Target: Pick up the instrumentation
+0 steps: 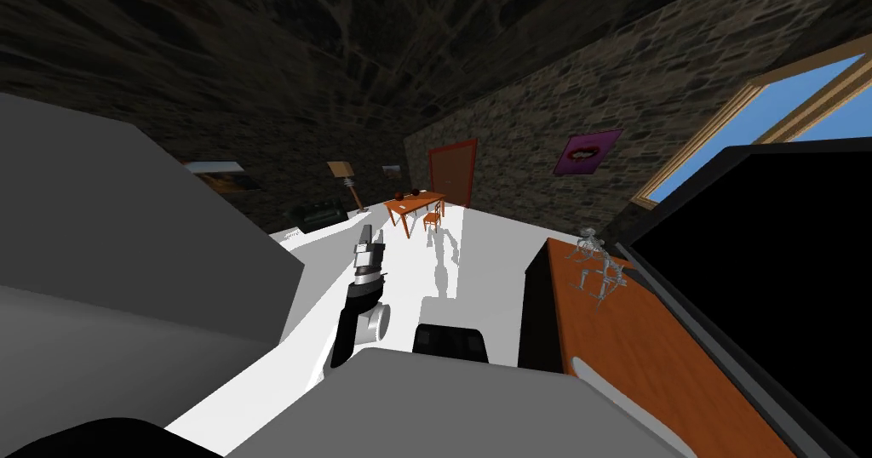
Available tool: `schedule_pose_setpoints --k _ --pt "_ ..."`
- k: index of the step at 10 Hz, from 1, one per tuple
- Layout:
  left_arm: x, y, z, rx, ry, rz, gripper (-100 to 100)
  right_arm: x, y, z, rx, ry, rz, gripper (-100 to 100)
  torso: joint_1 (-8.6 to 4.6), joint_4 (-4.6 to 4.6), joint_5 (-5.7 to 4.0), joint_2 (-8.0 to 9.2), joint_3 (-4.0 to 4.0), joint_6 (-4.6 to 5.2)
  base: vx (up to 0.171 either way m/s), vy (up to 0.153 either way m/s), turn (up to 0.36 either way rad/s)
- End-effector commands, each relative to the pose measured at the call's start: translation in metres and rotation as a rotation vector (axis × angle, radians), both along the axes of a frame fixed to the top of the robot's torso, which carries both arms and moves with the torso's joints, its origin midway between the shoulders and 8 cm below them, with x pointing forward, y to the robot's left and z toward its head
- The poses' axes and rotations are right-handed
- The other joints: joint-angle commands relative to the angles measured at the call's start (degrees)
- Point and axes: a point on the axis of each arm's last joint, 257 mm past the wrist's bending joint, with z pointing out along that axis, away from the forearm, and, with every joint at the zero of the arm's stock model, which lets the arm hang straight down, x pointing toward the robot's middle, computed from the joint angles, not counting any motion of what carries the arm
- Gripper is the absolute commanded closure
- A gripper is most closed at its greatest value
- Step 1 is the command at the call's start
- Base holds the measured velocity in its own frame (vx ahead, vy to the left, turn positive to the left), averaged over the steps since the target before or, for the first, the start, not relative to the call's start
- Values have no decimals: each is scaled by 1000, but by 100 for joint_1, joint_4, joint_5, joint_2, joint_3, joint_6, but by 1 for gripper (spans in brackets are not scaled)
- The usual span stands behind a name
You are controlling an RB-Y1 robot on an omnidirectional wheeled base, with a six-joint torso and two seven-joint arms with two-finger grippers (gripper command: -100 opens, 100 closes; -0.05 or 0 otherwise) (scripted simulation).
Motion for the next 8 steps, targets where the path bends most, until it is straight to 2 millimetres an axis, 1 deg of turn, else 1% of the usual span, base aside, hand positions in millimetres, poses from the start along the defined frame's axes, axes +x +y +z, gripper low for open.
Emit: schedule_pose_setpoints --k 1,2,3,4,5,6,7,8 --pt "0 0 0 0 0 0 0 -25 -23 -5 -45 46 37 -100 0 0 0 0 0 0 14 6 91" --pt "0 0 0 0 0 0 0 -25 -23 -5 -45 46 37 -100 -3 0 1 1 0 2 4 0 -15" --pt "0 0 0 0 0 0 0 -60 -43 -13 -105 104 111 -100 -4 1 0 3 2 3 10 6 170" --pt "0 0 0 0 0 0 0 -93 -65 -18 -160 158 184 -100 -5 0 1 3 1 0 20 1 296" --pt "0 0 0 0 0 0 0 -94 -66 -18 -162 159 186 -100 -7 0 0 -1 0 -1 20 -9 101" --pt "0 0 0 0 0 0 0 -121 -86 -19 -210 202 262 -100 -7 0 -2 -2 -1 3 22 -9 165" --pt "0 0 0 0 0 0 0 -125 -90 -20 -216 211 261 -100 -9 0 -1 -3 -1 0 19 -14 94" --pt "0 0 0 0 0 0 0 -153 -114 -20 -267 258 335 -100 -10 0 -2 -2 -1 2 27 -17 165"
